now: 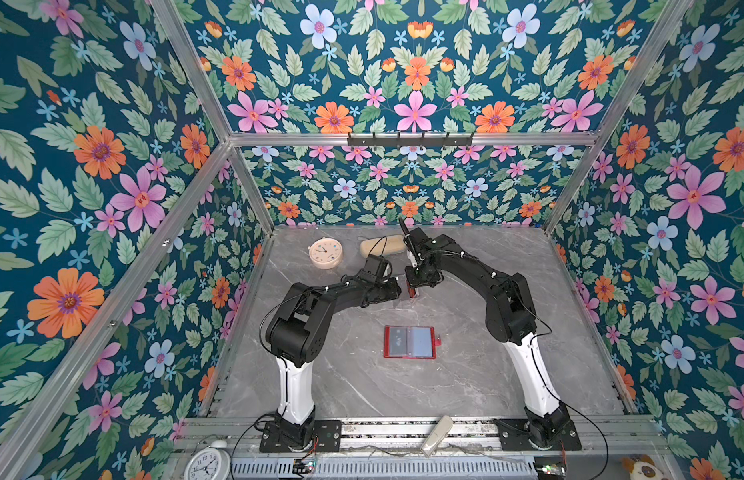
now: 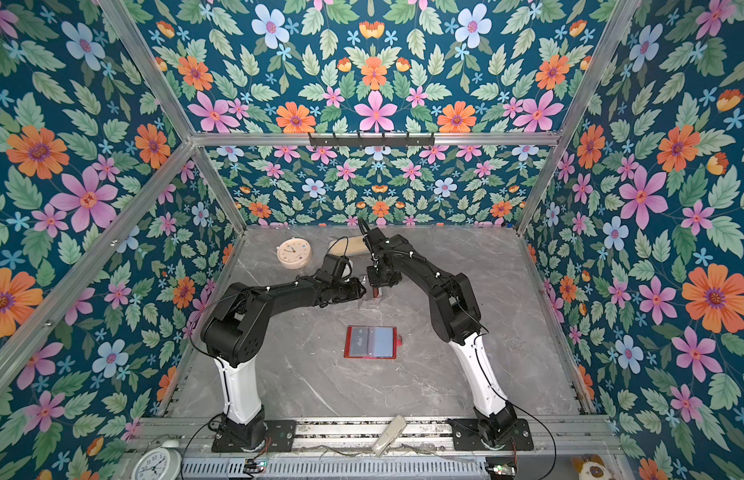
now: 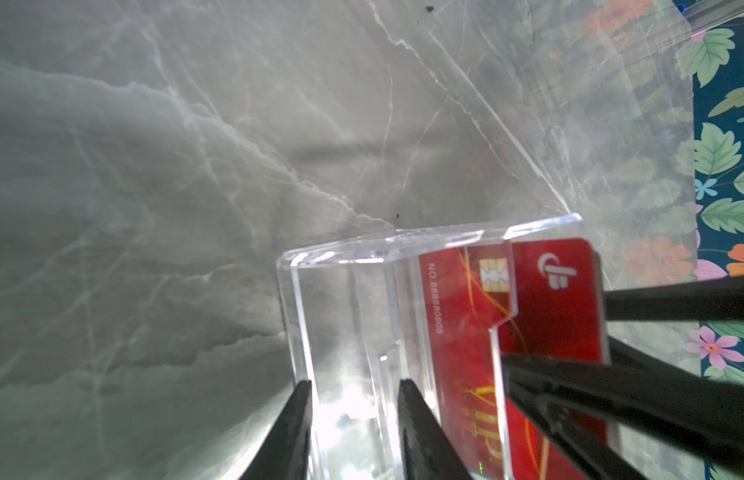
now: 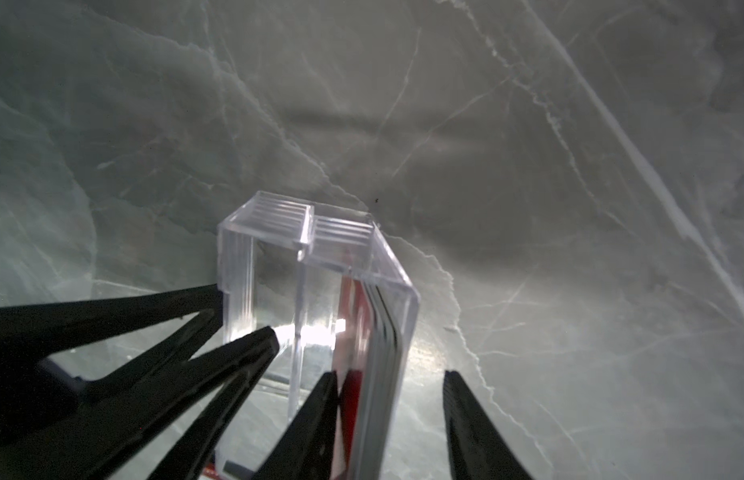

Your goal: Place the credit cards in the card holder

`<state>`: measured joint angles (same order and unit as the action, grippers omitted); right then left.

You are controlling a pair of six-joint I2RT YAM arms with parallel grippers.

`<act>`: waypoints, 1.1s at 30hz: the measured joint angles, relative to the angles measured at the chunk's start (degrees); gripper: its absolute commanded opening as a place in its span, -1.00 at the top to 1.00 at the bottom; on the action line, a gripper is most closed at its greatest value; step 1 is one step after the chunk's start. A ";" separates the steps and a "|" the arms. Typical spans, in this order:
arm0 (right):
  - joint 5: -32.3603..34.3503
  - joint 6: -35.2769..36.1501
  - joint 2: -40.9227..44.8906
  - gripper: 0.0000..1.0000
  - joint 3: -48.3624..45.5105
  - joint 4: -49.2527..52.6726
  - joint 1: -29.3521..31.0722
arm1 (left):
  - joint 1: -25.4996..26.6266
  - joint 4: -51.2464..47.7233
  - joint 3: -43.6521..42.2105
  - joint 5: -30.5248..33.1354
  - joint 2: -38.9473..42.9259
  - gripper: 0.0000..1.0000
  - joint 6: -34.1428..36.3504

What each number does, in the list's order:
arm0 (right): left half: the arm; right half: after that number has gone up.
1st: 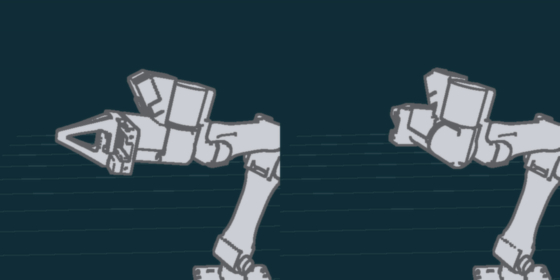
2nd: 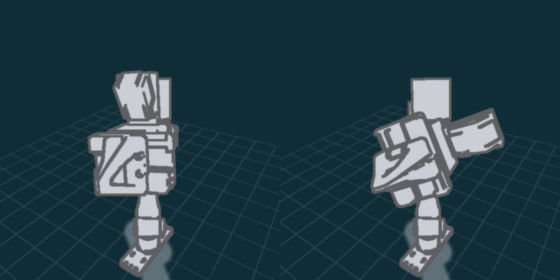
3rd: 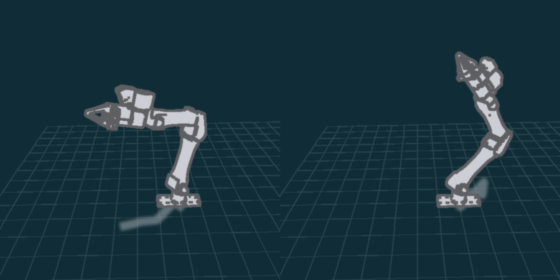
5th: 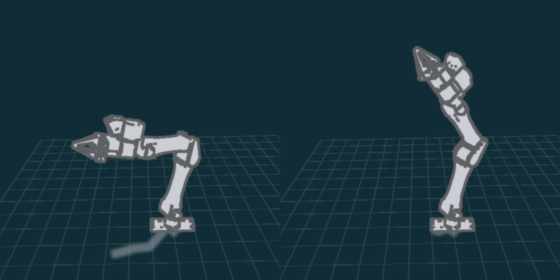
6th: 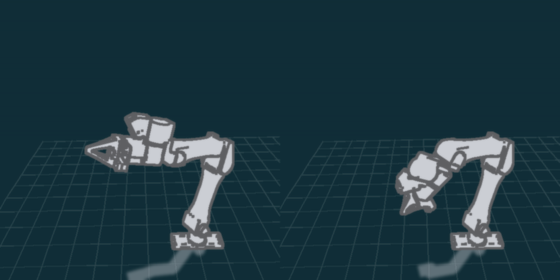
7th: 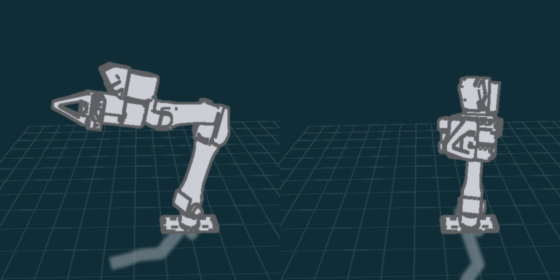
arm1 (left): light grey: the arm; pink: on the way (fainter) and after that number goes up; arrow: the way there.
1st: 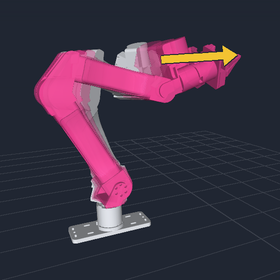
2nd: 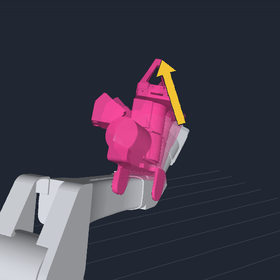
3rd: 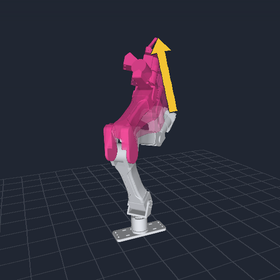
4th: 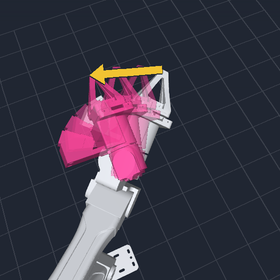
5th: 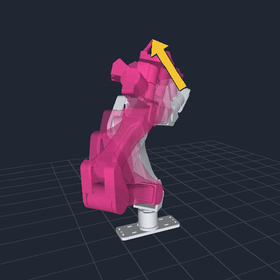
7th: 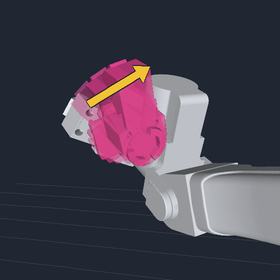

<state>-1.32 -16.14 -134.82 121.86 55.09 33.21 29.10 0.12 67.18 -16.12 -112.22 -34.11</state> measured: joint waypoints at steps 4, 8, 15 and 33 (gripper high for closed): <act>1.20 0.02 -0.66 0.19 1.75 1.40 0.24 | 0.04 0.31 -0.22 0.07 0.00 0.28 -0.04; 2.03 0.07 -0.92 0.24 2.82 2.43 0.55 | 0.02 0.48 -0.31 0.13 0.02 0.29 -0.07; 3.19 0.28 -0.96 0.25 4.39 3.91 0.76 | 0.04 0.57 -0.37 0.22 0.02 0.29 -0.24; 3.43 1.75 -1.42 0.27 7.58 6.84 1.68 | 0.04 0.68 -0.39 0.24 0.02 0.30 -0.24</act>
<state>2.11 -14.39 -136.25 129.45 61.93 34.89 29.15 0.80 66.78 -15.88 -112.20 -34.35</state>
